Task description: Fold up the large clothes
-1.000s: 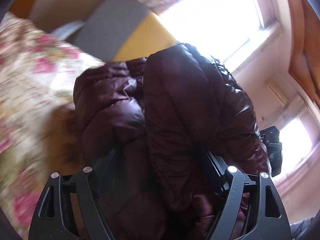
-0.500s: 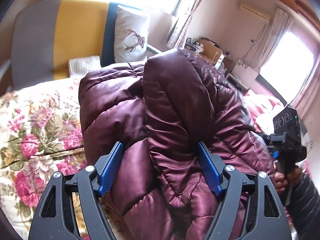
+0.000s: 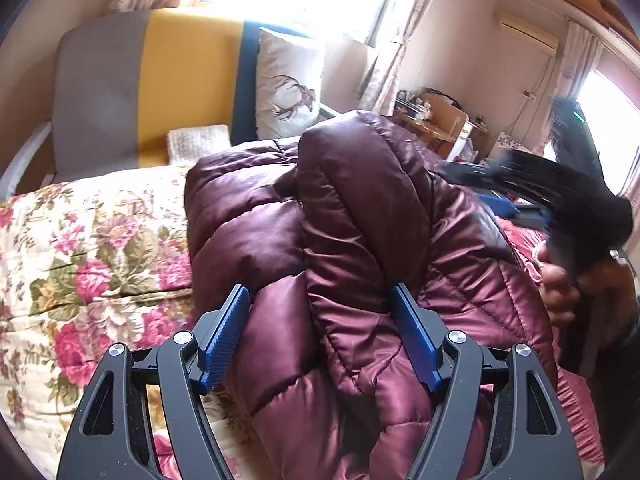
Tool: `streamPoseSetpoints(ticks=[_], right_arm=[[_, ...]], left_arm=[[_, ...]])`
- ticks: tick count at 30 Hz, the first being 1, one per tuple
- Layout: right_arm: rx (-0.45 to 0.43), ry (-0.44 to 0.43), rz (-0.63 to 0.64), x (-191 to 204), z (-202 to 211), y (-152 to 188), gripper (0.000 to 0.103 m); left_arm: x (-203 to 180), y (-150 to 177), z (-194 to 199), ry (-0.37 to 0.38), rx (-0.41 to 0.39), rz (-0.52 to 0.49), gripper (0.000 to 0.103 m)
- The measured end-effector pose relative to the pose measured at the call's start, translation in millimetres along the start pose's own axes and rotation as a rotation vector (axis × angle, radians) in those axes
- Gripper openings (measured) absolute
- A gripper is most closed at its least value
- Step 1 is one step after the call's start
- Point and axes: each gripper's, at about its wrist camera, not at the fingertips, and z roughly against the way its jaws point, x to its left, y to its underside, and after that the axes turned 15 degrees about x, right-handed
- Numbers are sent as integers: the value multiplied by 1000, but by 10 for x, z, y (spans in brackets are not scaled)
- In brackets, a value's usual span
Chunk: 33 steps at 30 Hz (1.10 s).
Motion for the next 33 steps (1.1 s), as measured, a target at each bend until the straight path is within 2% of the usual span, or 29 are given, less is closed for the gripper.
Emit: streamPoseSetpoints(ticks=[3, 7, 10, 13, 17, 18, 19, 21, 23, 25, 33], right_arm=[[56, 56, 80, 338, -210, -84, 76], [106, 199, 224, 803, -564, -97, 76], [124, 271, 255, 871, -855, 7, 76], [133, 228, 226, 764, -860, -15, 76], [84, 158, 180, 634, -585, -19, 77], [57, 147, 168, 603, -484, 2, 80], [30, 133, 149, 571, -375, 20, 88], [-1, 103, 120, 540, -182, 82, 91], [-18, 79, 102, 495, -28, 181, 93], [-28, 83, 96, 473, 83, 313, 93], [-59, 30, -1, 347, 382, 852, 93]], left_arm=[[92, 128, 111, -31, -6, 40, 72], [288, 311, 142, -29, -2, 106, 72], [417, 387, 80, -29, 14, 156, 72], [427, 366, 80, -32, 15, 177, 72], [242, 326, 251, -109, -13, 142, 72], [204, 319, 277, -127, -18, 128, 73], [165, 313, 303, -151, -23, 114, 73], [91, 308, 371, -183, -42, 103, 73], [31, 295, 421, -205, -53, 98, 73], [4, 245, 455, -220, -67, 94, 80], [-56, 263, 441, -287, -59, 90, 82]])
